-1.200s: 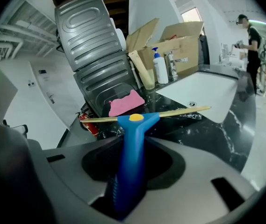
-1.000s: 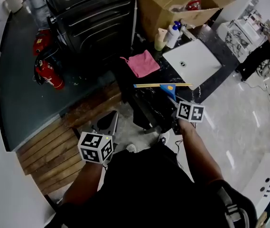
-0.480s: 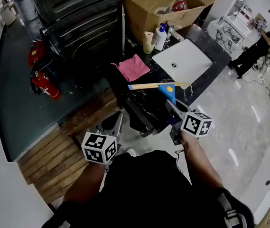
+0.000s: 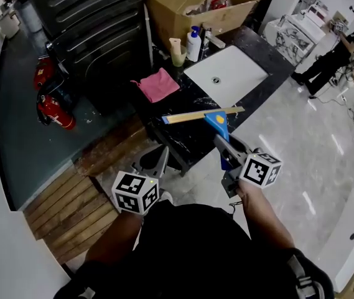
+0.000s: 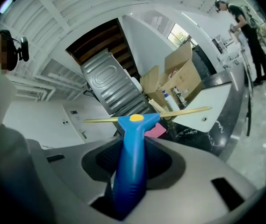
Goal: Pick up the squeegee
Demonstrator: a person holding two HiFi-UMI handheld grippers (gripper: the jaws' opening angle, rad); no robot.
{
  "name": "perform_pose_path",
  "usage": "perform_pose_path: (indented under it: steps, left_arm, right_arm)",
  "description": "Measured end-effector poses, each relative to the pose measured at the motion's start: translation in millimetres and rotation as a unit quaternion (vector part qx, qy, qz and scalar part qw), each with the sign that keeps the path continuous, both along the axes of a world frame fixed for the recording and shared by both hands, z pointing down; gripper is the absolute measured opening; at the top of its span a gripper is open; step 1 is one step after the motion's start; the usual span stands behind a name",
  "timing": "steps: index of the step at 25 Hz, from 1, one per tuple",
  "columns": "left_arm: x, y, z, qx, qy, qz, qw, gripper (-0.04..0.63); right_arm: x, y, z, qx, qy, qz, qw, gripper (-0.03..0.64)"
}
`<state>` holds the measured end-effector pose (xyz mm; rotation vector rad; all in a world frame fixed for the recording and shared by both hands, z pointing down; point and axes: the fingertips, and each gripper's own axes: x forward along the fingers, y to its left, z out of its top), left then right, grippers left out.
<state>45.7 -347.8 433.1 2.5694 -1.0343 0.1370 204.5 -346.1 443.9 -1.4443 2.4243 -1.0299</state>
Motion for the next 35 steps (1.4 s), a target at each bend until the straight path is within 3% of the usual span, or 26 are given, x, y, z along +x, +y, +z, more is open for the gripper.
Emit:
perform_pose_path:
  steps: [5, 16, 35]
  left_arm:
    - [31, 30, -3, 0.007, -0.005, 0.005, 1.0, 0.017]
    - [59, 100, -7, 0.011, -0.019, -0.027, 0.9994, 0.017]
    - [62, 187, 7, 0.007, -0.017, -0.104, 0.9944, 0.017]
  right_arm:
    - [14, 28, 0, 0.011, 0.0, -0.028, 1.0, 0.141]
    - [39, 91, 0, 0.023, -0.027, -0.064, 0.997, 0.143]
    - [59, 163, -2, 0.038, -0.037, -0.101, 0.993, 0.143]
